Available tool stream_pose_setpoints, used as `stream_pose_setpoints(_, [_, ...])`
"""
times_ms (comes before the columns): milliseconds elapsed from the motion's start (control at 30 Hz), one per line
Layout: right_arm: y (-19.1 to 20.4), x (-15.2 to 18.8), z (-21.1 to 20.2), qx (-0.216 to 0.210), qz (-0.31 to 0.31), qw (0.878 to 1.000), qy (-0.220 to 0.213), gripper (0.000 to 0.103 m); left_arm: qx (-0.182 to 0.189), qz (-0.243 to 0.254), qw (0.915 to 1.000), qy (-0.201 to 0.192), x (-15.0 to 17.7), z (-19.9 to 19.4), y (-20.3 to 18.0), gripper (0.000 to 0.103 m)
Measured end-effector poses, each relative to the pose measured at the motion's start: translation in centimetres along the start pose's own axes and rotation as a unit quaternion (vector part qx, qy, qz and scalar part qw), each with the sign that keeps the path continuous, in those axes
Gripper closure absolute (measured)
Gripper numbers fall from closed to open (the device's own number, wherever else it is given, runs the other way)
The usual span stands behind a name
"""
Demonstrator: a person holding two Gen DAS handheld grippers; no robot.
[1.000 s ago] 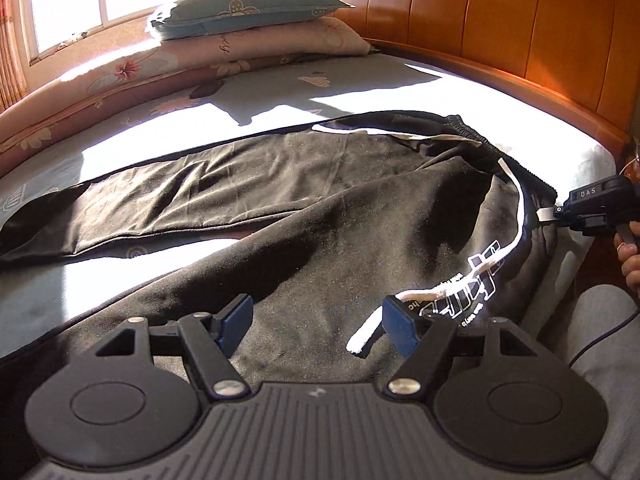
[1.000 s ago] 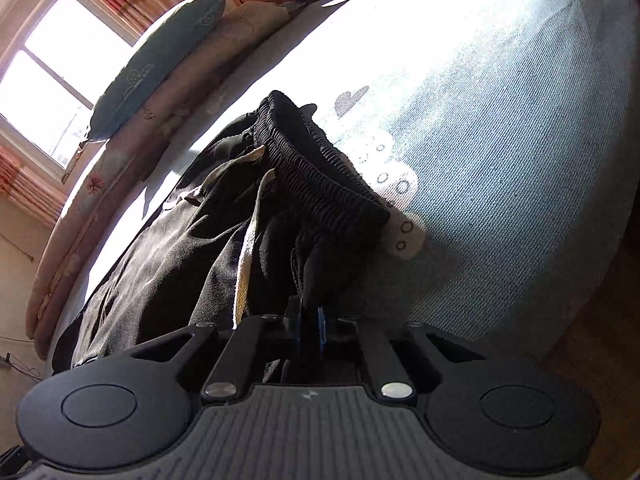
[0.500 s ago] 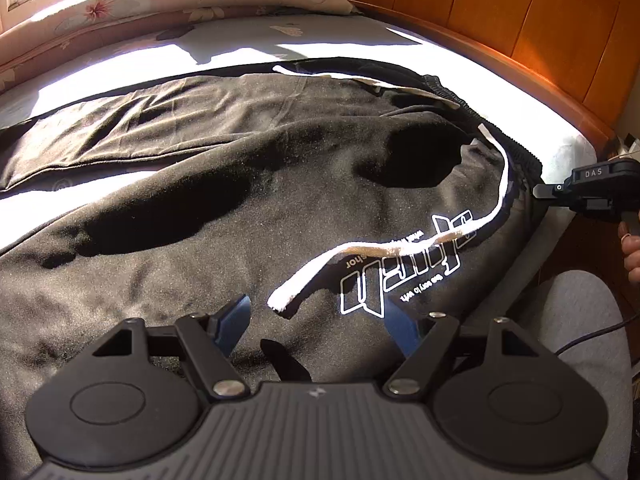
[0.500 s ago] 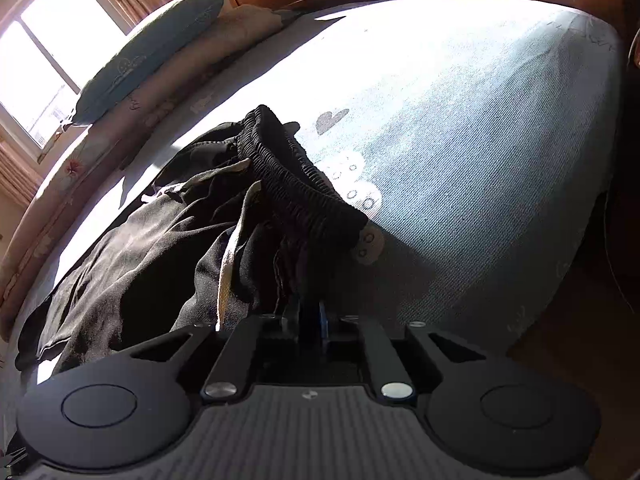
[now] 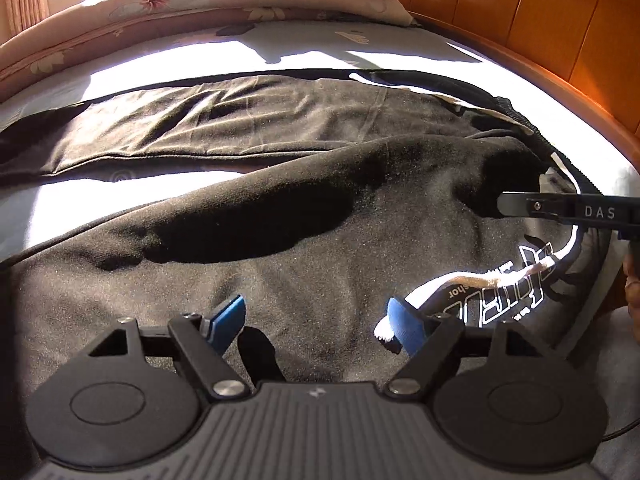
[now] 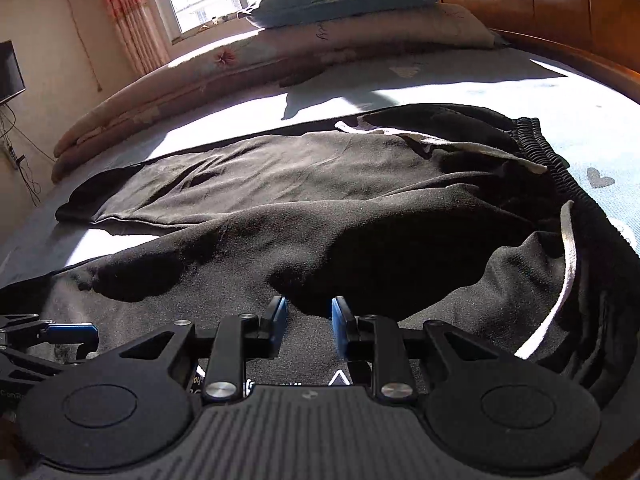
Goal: Fold clothes
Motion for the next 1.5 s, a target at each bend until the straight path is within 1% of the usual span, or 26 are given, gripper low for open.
stream_pose_setpoints(33, [0.4,0.9,0.4,0.007,-0.008,1.0,0.007,0.07,0.0,0.001,0.9999,-0.01,0.9,-0.3,0.2,0.023])
stream_pose_setpoints(67, [0.6,1.5,0.1,0.009,-0.021,1.0,-0.004,0.07,-0.003,0.008,0.9998,-0.02,2.1,-0.9,0.3,0.02])
stream_pose_setpoints(167, [0.9,3.6,-1.0,0.007,-0.051,0.998,-0.036,0.061,-0.008,0.023,0.9994,-0.026,5.0,-2.1,0.4,0.017])
stream_pose_setpoints(200, [0.8,4.1,-1.2,-0.005,-0.049,0.998,-0.045,0.053,-0.007,0.03,0.9991,-0.028,5.6,-2.5,0.4,0.017])
stream_pose_setpoints(233, [0.6,4.5,-1.4,-0.022,-0.039,0.997,-0.056,0.047,-0.005,0.037,0.9988,-0.032,5.6,-3.1,0.5,0.017])
stream_pose_setpoints(300, [-0.1,4.5,-1.8,-0.058,0.004,0.996,-0.068,0.04,-0.006,0.037,0.9983,-0.044,4.6,-3.9,1.3,0.017])
stream_pose_setpoints(333, [-0.5,4.3,-1.8,-0.08,0.03,0.994,-0.069,0.034,-0.015,0.03,0.9978,-0.057,3.6,-4.2,2.1,0.017])
stream_pose_setpoints(400, [-1.1,4.0,-1.8,-0.105,0.064,0.99,-0.075,0.032,-0.039,0.007,0.9959,-0.081,1.5,-4.5,4.2,0.016])
stream_pose_setpoints(433, [-1.0,3.9,-1.7,-0.106,0.067,0.989,-0.075,0.032,-0.046,-0.012,0.9957,-0.079,0.9,-4.1,5.4,0.015])
stream_pose_setpoints(467, [-0.7,3.9,-1.7,-0.101,0.062,0.99,-0.075,0.031,-0.052,-0.044,0.9952,-0.069,0.5,-3.4,6.9,0.015])
stream_pose_setpoints(533, [-0.2,3.9,-1.6,-0.09,0.048,0.992,-0.075,0.028,-0.053,-0.099,0.993,-0.038,0.9,-2.2,9.1,0.015])
stream_pose_setpoints(567, [0.3,4.0,-1.5,-0.08,0.034,0.993,-0.076,0.028,-0.055,-0.116,0.9912,-0.032,1.5,-1.9,9.9,0.016])
stream_pose_setpoints(633, [0.8,4.1,-1.5,-0.068,0.016,0.995,-0.075,0.024,-0.064,-0.116,0.9903,-0.044,2.9,-2.7,10.4,0.015])
stream_pose_setpoints(733, [1.2,4.1,-1.3,-0.065,0.012,0.995,-0.075,0.018,-0.085,-0.098,0.9908,-0.037,5.4,-3.6,10.6,0.013])
stream_pose_setpoints(800, [1.2,3.9,-1.2,-0.063,0.021,0.995,-0.075,0.018,-0.094,-0.084,0.9916,-0.029,6.4,-4.3,10.7,0.013])
stream_pose_setpoints(867, [1.3,3.8,-1.4,-0.059,0.023,0.995,-0.072,0.018,-0.096,-0.083,0.9917,-0.019,6.6,-5.1,10.8,0.013])
stream_pose_setpoints(933, [1.5,3.5,-1.7,-0.055,0.023,0.996,-0.068,0.019,-0.093,-0.085,0.9917,-0.026,5.7,-5.9,10.8,0.013])
stream_pose_setpoints(1033, [2.7,2.0,-2.9,-0.076,0.009,0.994,-0.079,0.019,-0.051,-0.077,0.9939,-0.06,2.4,-6.8,9.8,0.013])
stream_pose_setpoints(1100, [3.6,0.4,-3.4,-0.086,-0.014,0.993,-0.082,0.019,-0.017,-0.067,0.995,-0.073,0.2,-6.5,8.6,0.013])
stream_pose_setpoints(1200, [4.8,-3.5,-3.3,-0.114,-0.048,0.989,-0.076,0.019,0.034,-0.057,0.9955,-0.068,-2.3,-5.3,6.6,0.013])
stream_pose_setpoints(1233, [5.1,-4.7,-2.9,-0.122,-0.061,0.988,-0.066,0.019,0.056,-0.06,0.9945,-0.065,-3.0,-4.8,6.1,0.013])
stream_pose_setpoints(1300, [5.5,-6.7,-1.8,-0.116,-0.093,0.987,-0.056,0.019,0.109,-0.08,0.9892,-0.057,-4.6,-4.1,5.5,0.013])
stream_pose_setpoints(1367, [5.8,-8.4,-0.4,-0.11,-0.123,0.985,-0.041,0.019,0.172,-0.132,0.9749,-0.052,-6.8,-3.4,6.2,0.013])
stream_pose_setpoints(1400, [5.8,-8.8,0.4,-0.11,-0.132,0.985,-0.027,0.019,0.203,-0.159,0.9648,-0.05,-8.0,-3.0,6.6,0.013])
stream_pose_setpoints(1433, [5.8,-9.1,0.9,-0.111,-0.14,0.984,-0.027,0.019,0.238,-0.19,0.9513,-0.046,-9.3,-2.3,7.1,0.013])
stream_pose_setpoints(1500, [6.0,-8.9,1.7,-0.122,-0.165,0.978,-0.022,0.019,0.289,-0.227,0.9296,-0.029,-11.2,-0.6,7.6,0.013])
Point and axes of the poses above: each gripper's, at about its wrist camera, not at the fingertips, and z roughly the way its jaws point, y to its left, x to its underside, the point moved 8 cm from there along z, roughly the way its jaws point, and after that the axes turned 8 degrees about y, right-handed, at the moved point
